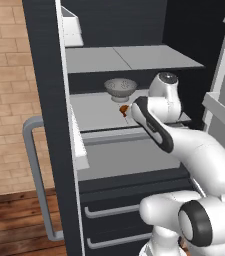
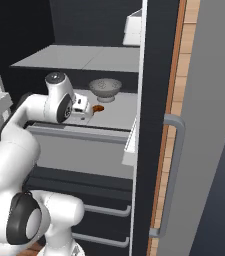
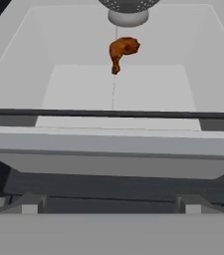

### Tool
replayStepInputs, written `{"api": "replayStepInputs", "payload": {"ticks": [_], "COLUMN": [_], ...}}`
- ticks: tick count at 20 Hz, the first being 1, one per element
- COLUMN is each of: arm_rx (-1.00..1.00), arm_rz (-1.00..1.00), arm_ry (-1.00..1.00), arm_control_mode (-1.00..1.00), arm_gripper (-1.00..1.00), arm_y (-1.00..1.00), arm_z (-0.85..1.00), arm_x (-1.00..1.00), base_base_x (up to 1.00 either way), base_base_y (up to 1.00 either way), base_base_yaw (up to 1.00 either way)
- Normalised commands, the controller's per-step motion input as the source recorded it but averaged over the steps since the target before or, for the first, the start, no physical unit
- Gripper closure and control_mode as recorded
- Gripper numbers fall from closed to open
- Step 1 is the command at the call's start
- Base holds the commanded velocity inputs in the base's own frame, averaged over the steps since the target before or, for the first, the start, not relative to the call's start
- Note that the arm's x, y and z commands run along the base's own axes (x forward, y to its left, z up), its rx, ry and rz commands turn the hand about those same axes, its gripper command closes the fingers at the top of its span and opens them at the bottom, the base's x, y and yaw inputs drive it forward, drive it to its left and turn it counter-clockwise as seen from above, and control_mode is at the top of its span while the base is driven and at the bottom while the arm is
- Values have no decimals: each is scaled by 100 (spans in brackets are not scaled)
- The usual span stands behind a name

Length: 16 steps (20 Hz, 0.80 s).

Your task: Take the chicken drumstick from the fridge and place it on the digital scale on the counter by the fridge. Wait a few seconds for a reading, then move it to the plate on the dining counter.

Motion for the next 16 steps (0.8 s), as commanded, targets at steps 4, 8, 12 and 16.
{"api": "replayStepInputs", "payload": {"ticks": [4, 8, 12, 16], "arm_rx": [-8, -8, -1, 0], "arm_rz": [0, -1, -1, 0], "arm_ry": [0, -1, 0, 0], "arm_control_mode": [-100, -100, -100, -100], "arm_gripper": [-100, -100, -100, -100], "arm_y": [0, 0, 0, 0], "arm_z": [-33, -25, -4, -3], "arm_x": [54, 41, 52, 52], "base_base_x": [0, 0, 0, 0], "base_base_y": [0, 0, 0, 0], "base_base_yaw": [0, 0, 0, 0]}}
